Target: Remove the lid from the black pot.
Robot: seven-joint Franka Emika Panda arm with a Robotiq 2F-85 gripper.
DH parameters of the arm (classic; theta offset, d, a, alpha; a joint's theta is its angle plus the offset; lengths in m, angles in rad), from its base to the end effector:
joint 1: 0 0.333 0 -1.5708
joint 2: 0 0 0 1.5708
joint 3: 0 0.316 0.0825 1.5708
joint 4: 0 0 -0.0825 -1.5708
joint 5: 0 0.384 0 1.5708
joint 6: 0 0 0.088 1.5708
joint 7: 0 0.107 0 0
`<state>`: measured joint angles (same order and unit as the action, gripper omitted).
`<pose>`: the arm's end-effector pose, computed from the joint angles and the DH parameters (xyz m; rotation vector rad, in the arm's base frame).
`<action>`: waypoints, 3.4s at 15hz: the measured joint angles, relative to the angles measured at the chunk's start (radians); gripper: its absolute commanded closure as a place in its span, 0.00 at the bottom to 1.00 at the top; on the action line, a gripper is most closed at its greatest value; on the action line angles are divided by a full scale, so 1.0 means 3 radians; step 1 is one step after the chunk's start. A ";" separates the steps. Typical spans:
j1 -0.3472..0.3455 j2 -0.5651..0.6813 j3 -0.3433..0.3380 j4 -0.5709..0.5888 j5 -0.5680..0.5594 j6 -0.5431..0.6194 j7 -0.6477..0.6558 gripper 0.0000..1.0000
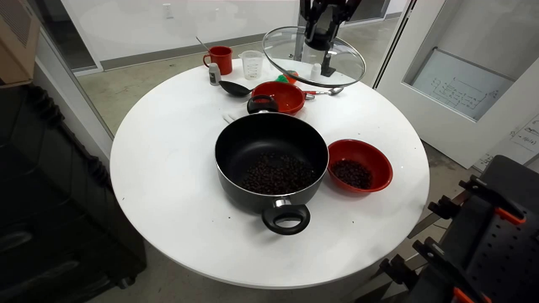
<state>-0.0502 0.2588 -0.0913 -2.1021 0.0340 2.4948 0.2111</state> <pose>0.5852 -0.0823 0.3089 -3.0760 0.5816 -0.2119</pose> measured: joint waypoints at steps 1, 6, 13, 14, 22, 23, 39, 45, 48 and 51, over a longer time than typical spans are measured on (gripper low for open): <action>-0.0040 0.0000 -0.0052 -0.0013 0.0000 0.0000 0.0018 0.74; -0.0209 0.0007 -0.0247 -0.0177 0.0000 0.0007 0.0098 0.74; -0.0305 0.0274 -0.0356 -0.0350 0.0000 0.0246 0.0212 0.74; -0.0311 0.0336 -0.0373 -0.0345 0.0001 0.0267 0.0234 0.74; -0.0396 0.0867 -0.0396 -0.0040 0.0071 0.0292 0.0279 0.74; -0.0405 0.0932 -0.0396 0.0019 0.0080 0.0292 0.0279 0.74; -0.0385 0.1794 -0.0365 0.0869 0.0082 0.0282 0.0278 0.74; -0.0399 0.1823 -0.0347 0.0925 0.0083 0.0249 0.0253 0.74; -0.0459 0.1835 -0.0258 0.0945 0.0108 0.0249 0.0162 0.74; -0.0553 0.1841 -0.0112 0.0951 0.0176 0.0254 -0.0042 0.74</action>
<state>-0.2162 0.8111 -0.1251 -1.8168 0.0869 2.5711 0.1986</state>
